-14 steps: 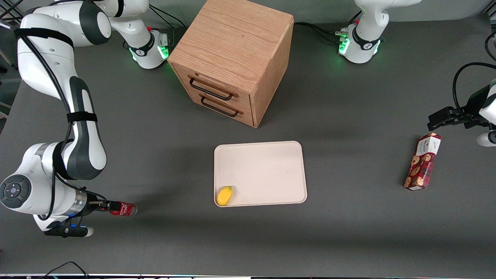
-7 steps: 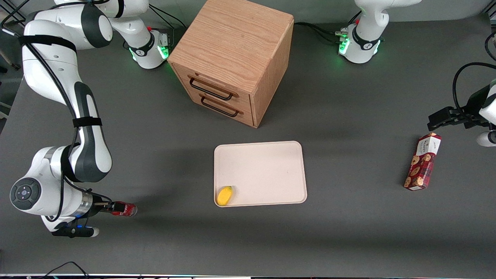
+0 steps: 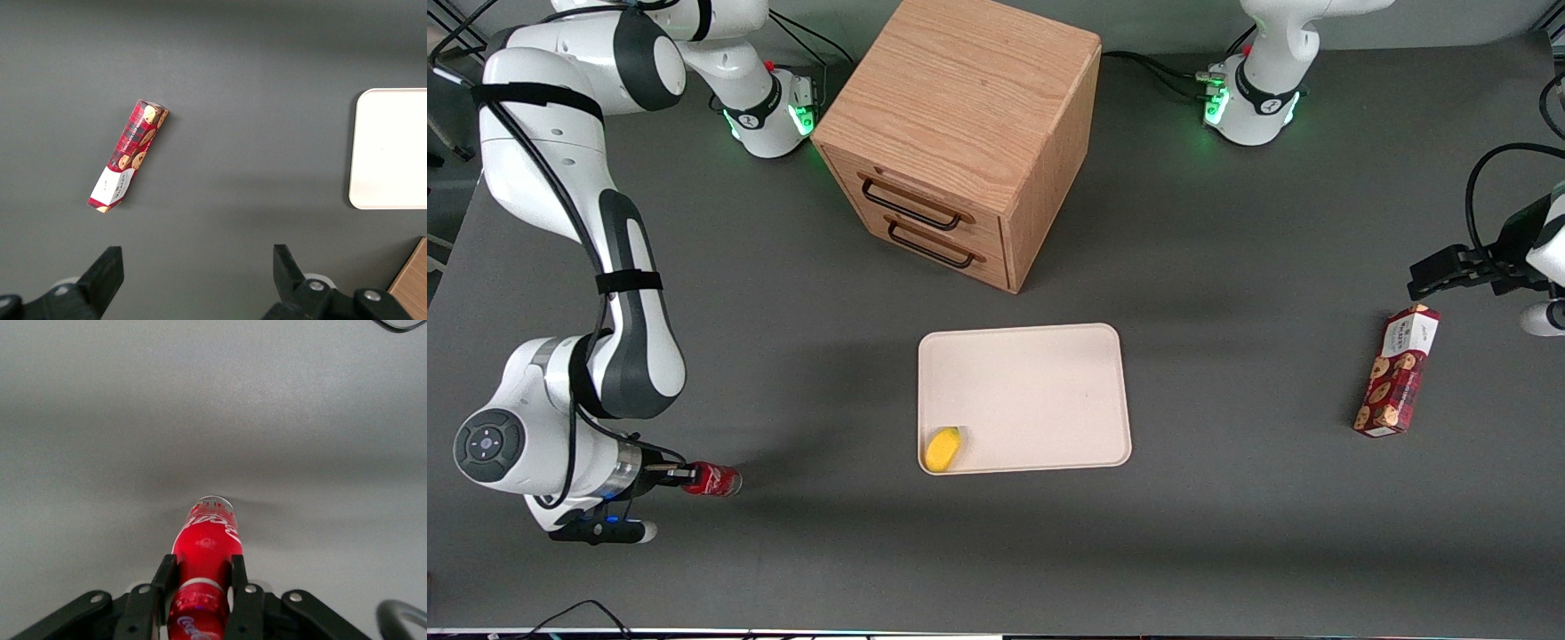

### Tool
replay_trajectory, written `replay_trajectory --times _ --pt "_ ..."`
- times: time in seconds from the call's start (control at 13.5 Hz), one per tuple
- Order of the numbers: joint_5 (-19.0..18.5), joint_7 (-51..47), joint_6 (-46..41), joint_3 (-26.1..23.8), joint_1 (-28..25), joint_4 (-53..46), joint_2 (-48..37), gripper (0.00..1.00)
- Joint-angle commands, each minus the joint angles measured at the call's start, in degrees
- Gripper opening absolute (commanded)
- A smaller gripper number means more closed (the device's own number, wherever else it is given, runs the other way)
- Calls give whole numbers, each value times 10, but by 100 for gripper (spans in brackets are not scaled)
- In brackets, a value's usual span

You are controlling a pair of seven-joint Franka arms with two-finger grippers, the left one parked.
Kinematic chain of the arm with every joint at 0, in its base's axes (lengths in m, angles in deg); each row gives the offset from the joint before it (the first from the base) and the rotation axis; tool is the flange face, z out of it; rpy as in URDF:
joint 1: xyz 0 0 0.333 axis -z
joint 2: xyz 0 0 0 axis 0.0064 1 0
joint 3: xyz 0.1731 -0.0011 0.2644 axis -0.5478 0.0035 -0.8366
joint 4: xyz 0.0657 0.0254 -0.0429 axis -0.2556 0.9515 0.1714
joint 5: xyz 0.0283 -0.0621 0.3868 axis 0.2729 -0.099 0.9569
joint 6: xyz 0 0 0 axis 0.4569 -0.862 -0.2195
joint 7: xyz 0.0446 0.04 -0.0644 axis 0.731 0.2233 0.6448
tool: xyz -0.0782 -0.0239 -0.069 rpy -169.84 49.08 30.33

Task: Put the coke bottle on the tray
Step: 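Close the right gripper on the red bottle, then lift the red bottle and carry it toward the white tray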

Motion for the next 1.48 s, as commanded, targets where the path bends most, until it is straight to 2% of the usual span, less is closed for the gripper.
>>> replay_trajectory --times 0.0,0.22,0.37,0.81,1.11,1.26,1.41 --pt "-10 10 7 -6 4 11 -5 0" --pt "-8 5 0 -4 3 12 -33 0" --pt "-10 9 -28 2 -2 52 -108 0" --pt "-8 -13 -237 2 -32 50 -262 0" --pt "-10 -173 -267 -40 -78 43 -290 0" --pt "-8 -246 -267 -44 -116 38 -290 0" --pt "-9 -325 -265 -87 -129 26 -283 0"
